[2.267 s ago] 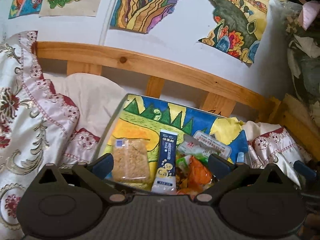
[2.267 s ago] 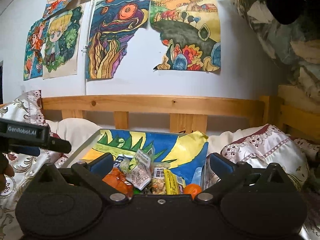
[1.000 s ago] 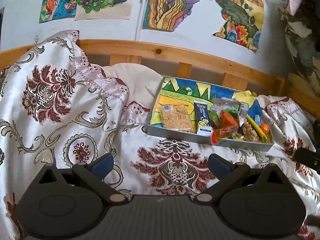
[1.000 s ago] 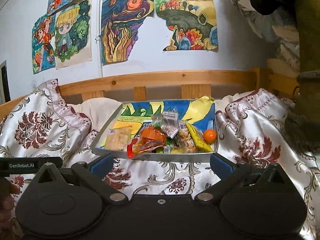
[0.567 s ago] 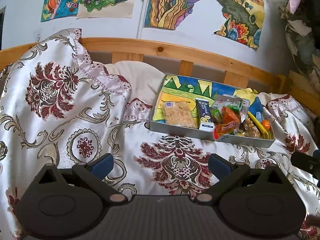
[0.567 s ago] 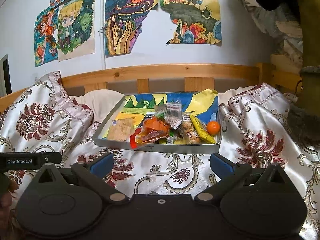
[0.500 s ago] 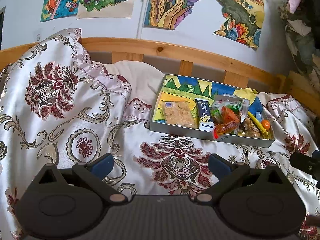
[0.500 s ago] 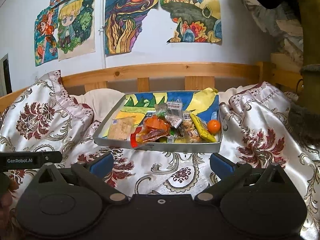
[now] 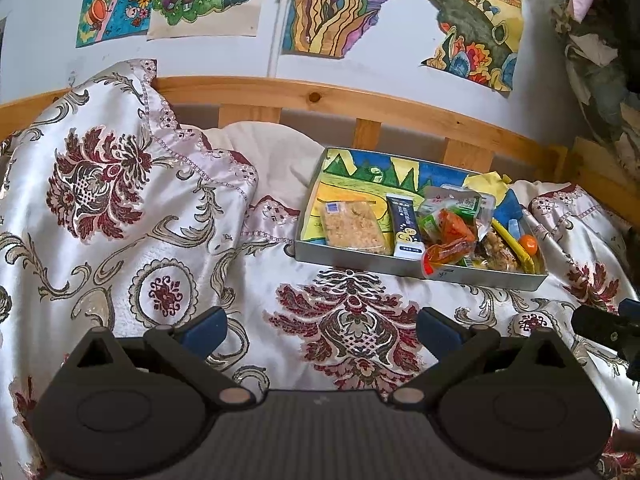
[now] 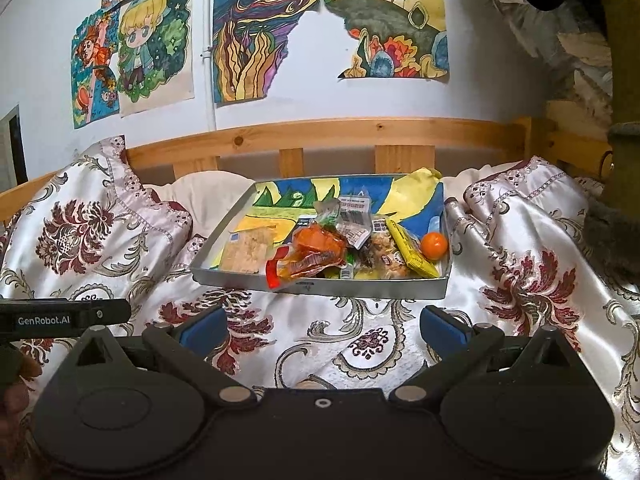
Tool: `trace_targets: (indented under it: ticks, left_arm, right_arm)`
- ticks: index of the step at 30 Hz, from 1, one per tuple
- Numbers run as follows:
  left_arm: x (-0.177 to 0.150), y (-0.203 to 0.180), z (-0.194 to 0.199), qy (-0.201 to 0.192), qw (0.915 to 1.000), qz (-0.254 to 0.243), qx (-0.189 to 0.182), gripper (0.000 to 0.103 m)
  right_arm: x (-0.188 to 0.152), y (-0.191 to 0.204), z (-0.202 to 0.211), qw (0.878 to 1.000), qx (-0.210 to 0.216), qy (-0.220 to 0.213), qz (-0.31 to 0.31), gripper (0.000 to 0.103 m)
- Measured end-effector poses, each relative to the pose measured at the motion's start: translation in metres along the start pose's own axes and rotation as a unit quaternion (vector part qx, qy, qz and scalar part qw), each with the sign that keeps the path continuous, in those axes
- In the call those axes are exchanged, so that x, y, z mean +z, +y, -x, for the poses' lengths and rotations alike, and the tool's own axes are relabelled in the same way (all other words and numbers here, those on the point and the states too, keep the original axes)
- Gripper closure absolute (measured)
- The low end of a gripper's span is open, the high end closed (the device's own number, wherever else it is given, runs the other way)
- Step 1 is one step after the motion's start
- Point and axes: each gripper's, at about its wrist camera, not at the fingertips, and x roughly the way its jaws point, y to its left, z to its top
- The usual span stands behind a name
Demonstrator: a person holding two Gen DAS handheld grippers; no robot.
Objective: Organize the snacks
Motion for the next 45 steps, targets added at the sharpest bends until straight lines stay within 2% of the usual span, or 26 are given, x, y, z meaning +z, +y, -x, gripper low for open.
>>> trace_targets:
  ticks: [45]
  left_arm:
    - [-0.0005,-0.0033,0.0023,0.0,1.0,-0.003,-0.003,0.001]
  right_arm:
    - [-0.002,0.0029,-0.0022,1.0,0.001,0.004,0.003,0.001]
